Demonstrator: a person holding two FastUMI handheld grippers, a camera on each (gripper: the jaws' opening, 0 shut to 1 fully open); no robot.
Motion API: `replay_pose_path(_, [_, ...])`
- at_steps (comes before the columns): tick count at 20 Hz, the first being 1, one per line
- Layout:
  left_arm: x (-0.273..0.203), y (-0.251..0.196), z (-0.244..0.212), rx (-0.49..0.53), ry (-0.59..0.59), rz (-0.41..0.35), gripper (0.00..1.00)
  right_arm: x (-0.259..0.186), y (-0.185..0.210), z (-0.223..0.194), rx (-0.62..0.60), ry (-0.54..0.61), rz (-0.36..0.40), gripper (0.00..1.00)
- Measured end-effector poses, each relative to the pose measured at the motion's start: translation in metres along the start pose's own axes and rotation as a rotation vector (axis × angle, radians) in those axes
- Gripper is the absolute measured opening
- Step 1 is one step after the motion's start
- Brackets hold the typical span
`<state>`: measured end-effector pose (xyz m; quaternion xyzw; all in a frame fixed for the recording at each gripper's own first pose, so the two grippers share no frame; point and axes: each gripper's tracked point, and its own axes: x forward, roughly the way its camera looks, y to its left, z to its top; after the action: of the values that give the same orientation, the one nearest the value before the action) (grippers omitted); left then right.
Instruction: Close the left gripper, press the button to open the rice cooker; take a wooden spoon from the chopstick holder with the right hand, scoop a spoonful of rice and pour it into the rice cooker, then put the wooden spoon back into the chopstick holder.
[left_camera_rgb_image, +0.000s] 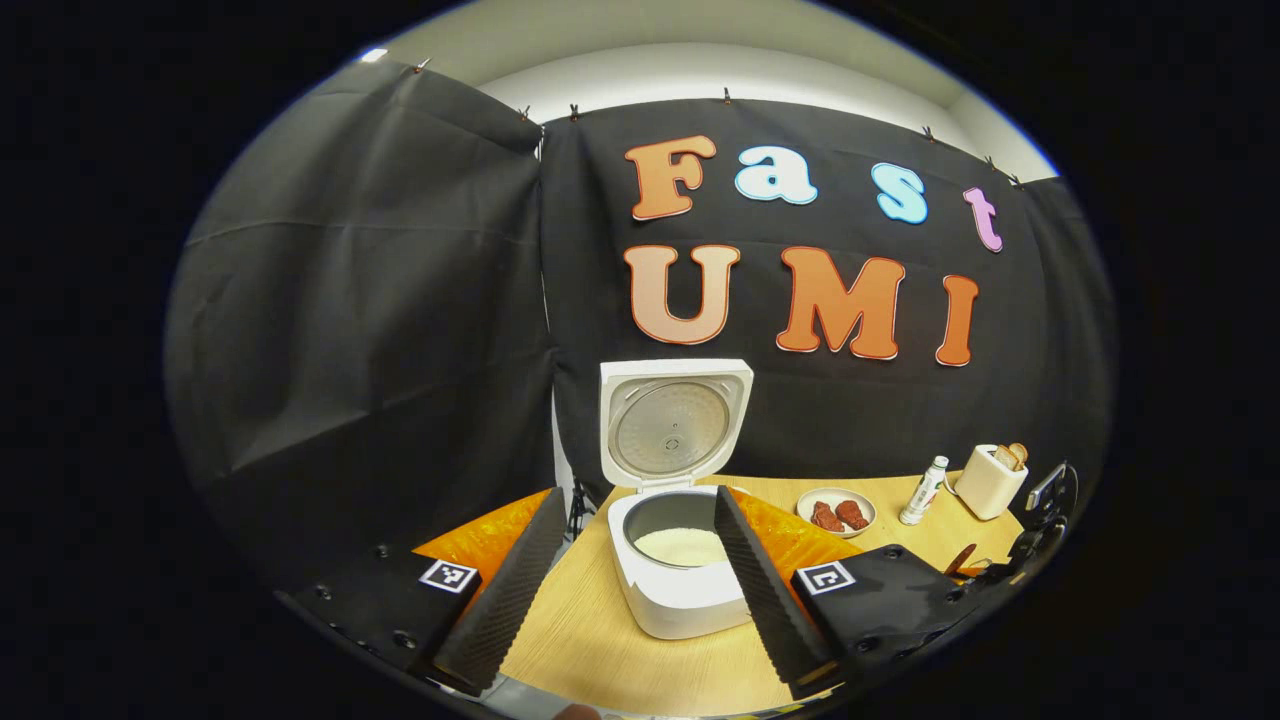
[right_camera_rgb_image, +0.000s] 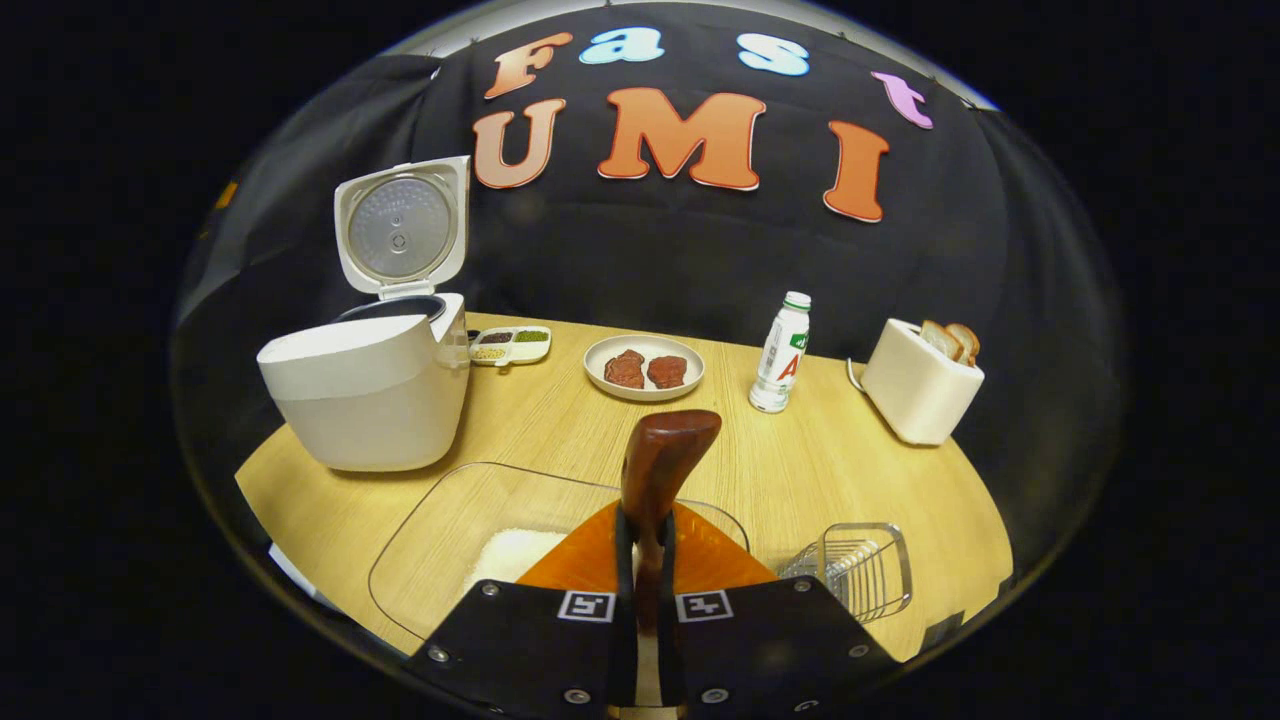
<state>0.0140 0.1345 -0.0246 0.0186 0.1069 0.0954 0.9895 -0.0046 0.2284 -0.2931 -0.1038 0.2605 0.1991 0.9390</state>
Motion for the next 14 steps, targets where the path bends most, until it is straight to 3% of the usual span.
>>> replay_pose_path(5, [0.003,0.001,-0.004,-0.017,0.010,-0.001,1.00,-0.010,0.025,-0.005,0.180,0.049,0.094,0.08])
replay_pose_path(9, [0.001,-0.002,-0.005,-0.017,0.014,-0.009,1.00,-0.016,0.053,-0.017,0.396,0.118,0.190,0.08])
replay_pose_path(14, [0.000,-0.004,-0.003,-0.029,0.011,-0.020,1.00,-0.012,0.046,-0.027,0.662,0.185,0.186,0.08])
